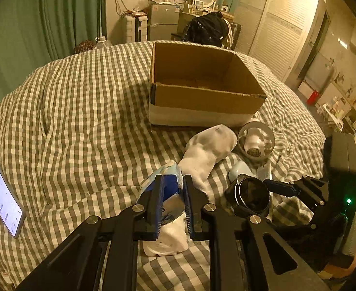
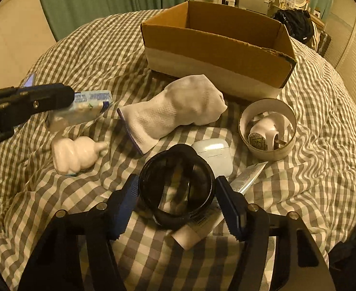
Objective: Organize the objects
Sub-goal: 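Reach down and grasp the black round lid with the right gripper, then carry the black lid into the cardboard box and open the right gripper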
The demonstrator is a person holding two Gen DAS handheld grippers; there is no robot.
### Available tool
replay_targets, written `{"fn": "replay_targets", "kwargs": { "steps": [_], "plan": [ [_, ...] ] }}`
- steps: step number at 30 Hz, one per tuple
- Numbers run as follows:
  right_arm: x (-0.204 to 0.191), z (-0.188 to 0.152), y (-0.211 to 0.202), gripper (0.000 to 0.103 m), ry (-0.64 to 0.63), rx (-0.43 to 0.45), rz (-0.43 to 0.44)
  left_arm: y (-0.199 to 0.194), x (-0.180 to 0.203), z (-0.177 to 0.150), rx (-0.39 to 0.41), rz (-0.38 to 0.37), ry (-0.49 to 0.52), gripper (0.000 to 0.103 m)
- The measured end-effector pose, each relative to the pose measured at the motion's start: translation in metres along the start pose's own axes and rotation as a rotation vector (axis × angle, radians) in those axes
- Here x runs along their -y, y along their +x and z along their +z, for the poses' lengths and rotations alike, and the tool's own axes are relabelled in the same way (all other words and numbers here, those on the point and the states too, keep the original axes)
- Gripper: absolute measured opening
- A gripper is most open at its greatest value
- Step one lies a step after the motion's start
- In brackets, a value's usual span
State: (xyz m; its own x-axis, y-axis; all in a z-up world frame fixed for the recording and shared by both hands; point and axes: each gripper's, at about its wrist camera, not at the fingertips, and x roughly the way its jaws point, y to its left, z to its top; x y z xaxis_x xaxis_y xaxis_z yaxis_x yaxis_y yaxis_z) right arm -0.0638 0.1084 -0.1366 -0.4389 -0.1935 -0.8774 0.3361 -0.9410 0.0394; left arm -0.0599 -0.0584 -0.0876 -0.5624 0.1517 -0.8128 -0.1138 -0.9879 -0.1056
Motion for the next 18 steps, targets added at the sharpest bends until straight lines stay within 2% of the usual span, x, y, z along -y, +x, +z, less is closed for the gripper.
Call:
{"fn": "replay_targets", "kwargs": {
  "steps": [7,18],
  "plan": [
    [0.004,-0.001,-0.029,0.064,0.031,0.083,0.003,-0.02,0.013,0.0,0.031,0.009,0.02,0.016],
    [0.006,0.001,-0.108,0.063,0.032,0.257,-0.028,-0.074,0.048,0.009,0.147,0.014,0.092,0.015]
  ]
}}
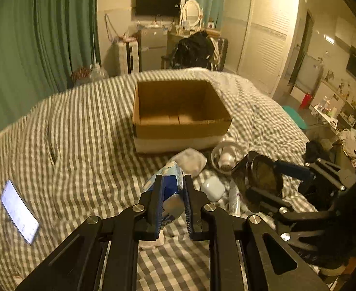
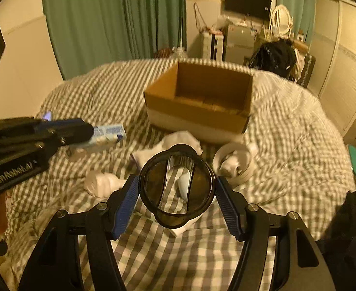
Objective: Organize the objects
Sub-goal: 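Carry the black lid into the cardboard box and open the right gripper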
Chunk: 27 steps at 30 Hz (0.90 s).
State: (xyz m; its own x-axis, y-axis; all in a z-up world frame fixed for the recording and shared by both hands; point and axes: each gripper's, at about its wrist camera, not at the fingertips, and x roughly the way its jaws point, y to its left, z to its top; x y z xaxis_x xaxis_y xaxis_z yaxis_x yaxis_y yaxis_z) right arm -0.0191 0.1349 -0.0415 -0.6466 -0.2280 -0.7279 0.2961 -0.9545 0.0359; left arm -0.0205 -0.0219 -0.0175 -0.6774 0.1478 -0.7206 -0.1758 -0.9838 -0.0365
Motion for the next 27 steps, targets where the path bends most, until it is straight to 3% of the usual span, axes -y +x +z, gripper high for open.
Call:
{"fn": "replay_targets", "kwargs": {
  "steps": [7,16,27],
  "plan": [
    [0.014,0.027,-0.037,0.063,0.015,0.089,-0.02,-0.024,0.009,0.033,0.091,0.008,0.048,0.008],
    [0.038,0.064,-0.043,0.063,0.026,0.123,-0.035,-0.004,0.018,0.082,0.099,-0.016,0.073,0.006],
    [0.075,0.147,-0.008,0.063,0.09,0.163,0.006,0.08,0.012,0.15,0.053,-0.013,0.078,0.006]
  ]
}}
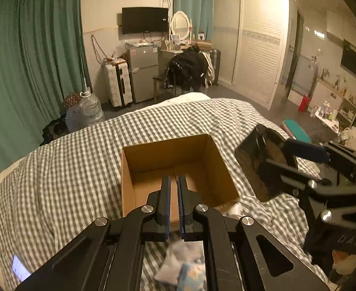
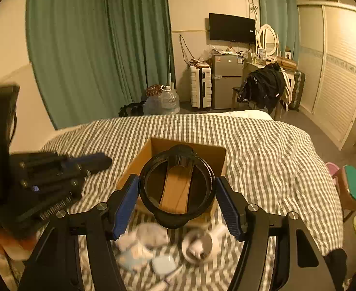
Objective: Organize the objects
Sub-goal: 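Carry the black lid into the cardboard box and open the right gripper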
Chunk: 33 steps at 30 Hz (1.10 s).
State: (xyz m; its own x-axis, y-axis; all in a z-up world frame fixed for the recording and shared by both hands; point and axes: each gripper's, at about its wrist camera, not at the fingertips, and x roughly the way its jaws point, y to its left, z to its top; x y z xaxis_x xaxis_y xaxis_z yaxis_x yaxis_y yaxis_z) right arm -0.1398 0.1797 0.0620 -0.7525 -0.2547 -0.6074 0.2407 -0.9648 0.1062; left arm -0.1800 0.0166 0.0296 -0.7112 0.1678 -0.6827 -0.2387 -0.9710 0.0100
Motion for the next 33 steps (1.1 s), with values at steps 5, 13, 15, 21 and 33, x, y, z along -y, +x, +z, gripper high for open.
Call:
{"fn": "replay_targets", "kwargs": {
  "steps": [5,13,15,21,33],
  "plan": [
    [0.014,0.025,0.06,0.063,0.06,-0.047,0.038,0.062,-0.015,0.01,-0.05,-0.002,-0.004,0.006],
    [0.05,0.033,0.173,0.063,0.112,-0.152,0.027,0.154,-0.028,-0.003,-0.153,-0.006,-0.013,0.006],
    [0.057,0.03,0.191,0.063,0.113,-0.163,0.019,0.168,-0.027,-0.007,-0.159,-0.014,-0.011,0.006],
    [0.071,0.018,0.222,0.064,0.113,-0.187,0.002,0.18,-0.019,-0.015,-0.133,-0.026,0.015,0.007],
    [0.08,0.039,0.141,0.084,0.183,-0.072,-0.034,0.103,-0.012,0.003,-0.069,0.014,-0.009,0.084]
  ]
}}
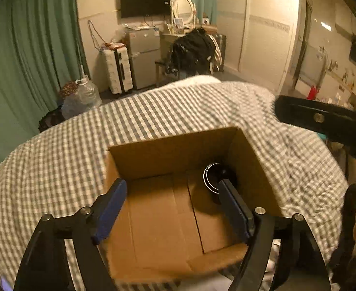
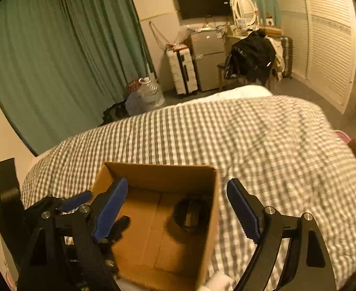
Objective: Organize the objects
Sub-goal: 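Carry the black lid into the cardboard box and open the right gripper, then grasp the white figurine with the left gripper while the right grasps the purple-labelled white tube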
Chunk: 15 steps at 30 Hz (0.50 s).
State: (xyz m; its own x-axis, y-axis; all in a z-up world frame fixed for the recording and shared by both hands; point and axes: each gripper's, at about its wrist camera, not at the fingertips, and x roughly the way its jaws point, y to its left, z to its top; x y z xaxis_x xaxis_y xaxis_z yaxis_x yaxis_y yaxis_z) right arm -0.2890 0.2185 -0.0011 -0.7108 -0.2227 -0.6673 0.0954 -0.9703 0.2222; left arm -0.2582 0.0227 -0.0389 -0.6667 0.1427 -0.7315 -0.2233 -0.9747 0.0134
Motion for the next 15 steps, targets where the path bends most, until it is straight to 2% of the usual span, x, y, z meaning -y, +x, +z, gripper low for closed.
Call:
{"fn": "replay_targets", "kwargs": {
  "steps": [4,10,15],
  "plan": [
    [-0.007,0.003,-0.061,0.084,-0.023,0.068,-0.033,-0.054,0.001,0.002,0.049,0.019,-0.014,0.094],
    [-0.03,-0.018,-0.155,0.084,-0.063,0.154,-0.062,-0.132,-0.001,-0.008,0.122,0.047,-0.03,0.096],
    [-0.054,-0.049,-0.206,0.084,-0.099,0.197,-0.075,-0.176,-0.004,-0.029,0.145,0.078,-0.062,0.097]
  ]
}}
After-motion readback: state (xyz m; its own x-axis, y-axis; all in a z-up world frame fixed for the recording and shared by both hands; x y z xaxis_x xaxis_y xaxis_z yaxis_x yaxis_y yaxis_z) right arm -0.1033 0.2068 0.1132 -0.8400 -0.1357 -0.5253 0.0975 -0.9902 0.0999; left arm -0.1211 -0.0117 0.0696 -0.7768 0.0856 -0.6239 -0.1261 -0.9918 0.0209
